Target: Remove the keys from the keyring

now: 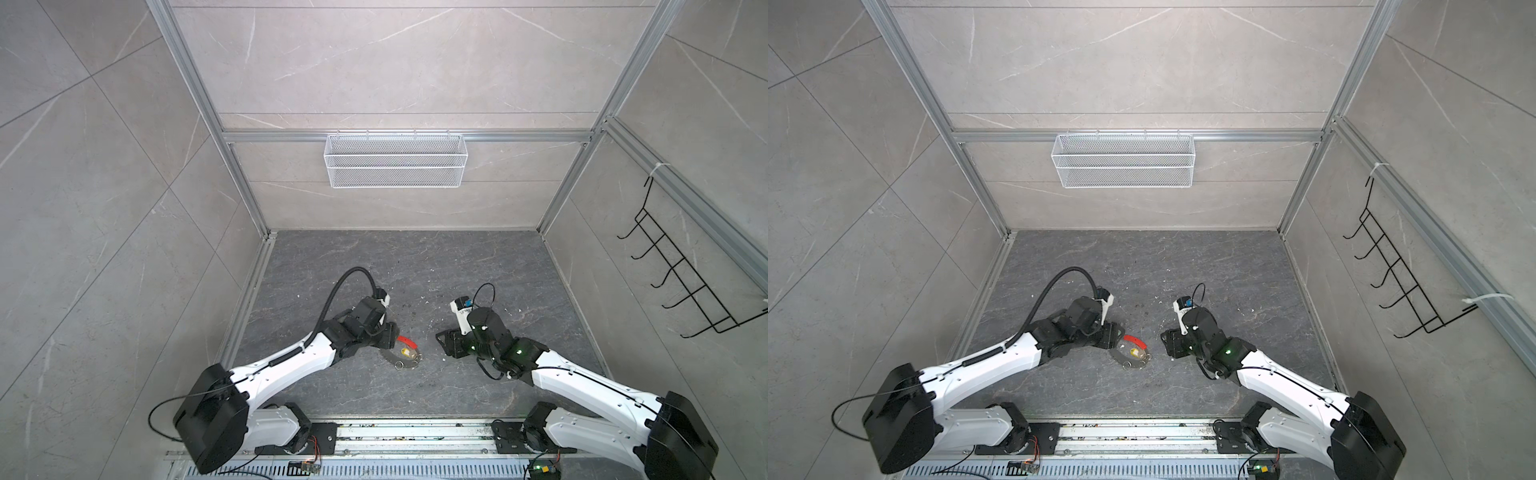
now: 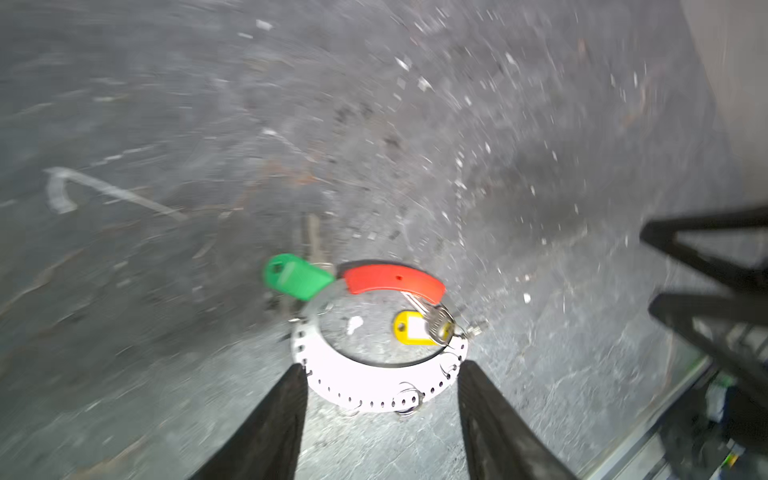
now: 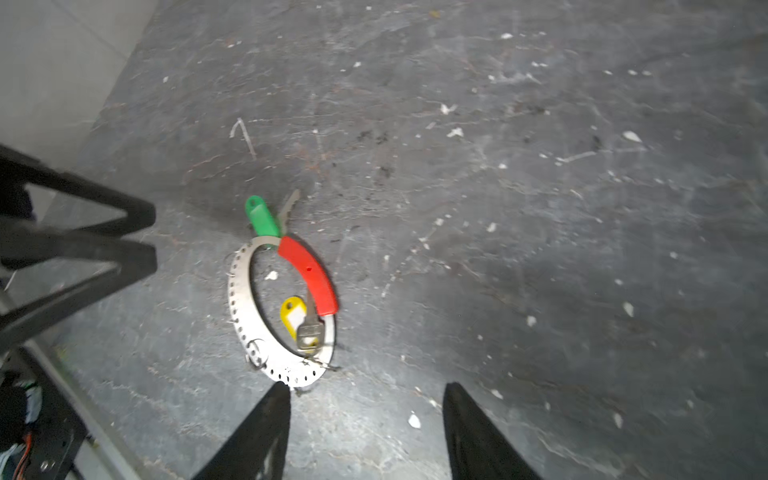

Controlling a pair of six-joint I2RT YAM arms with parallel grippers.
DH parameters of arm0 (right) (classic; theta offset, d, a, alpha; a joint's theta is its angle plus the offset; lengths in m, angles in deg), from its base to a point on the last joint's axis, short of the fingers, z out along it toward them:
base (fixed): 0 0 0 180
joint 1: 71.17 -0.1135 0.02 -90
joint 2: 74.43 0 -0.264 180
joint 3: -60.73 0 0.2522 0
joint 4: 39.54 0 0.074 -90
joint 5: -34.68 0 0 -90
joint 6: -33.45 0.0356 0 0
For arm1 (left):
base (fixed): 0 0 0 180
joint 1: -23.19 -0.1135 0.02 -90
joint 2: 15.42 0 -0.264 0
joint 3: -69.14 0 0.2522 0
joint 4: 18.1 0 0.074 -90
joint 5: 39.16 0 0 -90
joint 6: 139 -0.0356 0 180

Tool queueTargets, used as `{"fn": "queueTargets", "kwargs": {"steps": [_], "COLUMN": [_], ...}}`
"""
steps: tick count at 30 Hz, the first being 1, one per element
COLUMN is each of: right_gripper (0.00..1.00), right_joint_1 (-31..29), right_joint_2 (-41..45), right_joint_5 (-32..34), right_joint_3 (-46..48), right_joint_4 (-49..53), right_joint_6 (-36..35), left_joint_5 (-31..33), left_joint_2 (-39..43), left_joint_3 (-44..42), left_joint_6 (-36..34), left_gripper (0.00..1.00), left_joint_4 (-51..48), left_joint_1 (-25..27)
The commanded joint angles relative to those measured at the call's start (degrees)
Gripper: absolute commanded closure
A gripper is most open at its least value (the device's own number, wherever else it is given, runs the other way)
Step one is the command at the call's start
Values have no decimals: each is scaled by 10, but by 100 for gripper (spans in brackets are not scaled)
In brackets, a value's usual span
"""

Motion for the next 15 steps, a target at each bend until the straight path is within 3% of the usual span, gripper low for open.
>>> {"fn": "queueTargets", "kwargs": {"steps": [1,5,8,11,15], "right_gripper": [39,39,39,39,39], "right_joint_1": [8,15,18,21,25], "right_joint_2": [7,10,14,17,28], "right_joint_5": [31,34,32,33,32], "right_joint_3": [20,27,27,25,26], "right_joint_4": [31,29,30,35,39], "right_joint_6": [39,49,48,48,49], "left_joint_5": [-24,-11,15,26,23], "left_joint_2": [-56,-121,-148,-166,-192], "left_joint_3": [56,91,107,120,139], "left_joint_6": [-77,-123,-155,-177,-199], "left_gripper": [43,46,54,60,61], "left_joint_4": [13,-6,-14,-14,-29], "left_joint_1": [44,88,118,127,129]}}
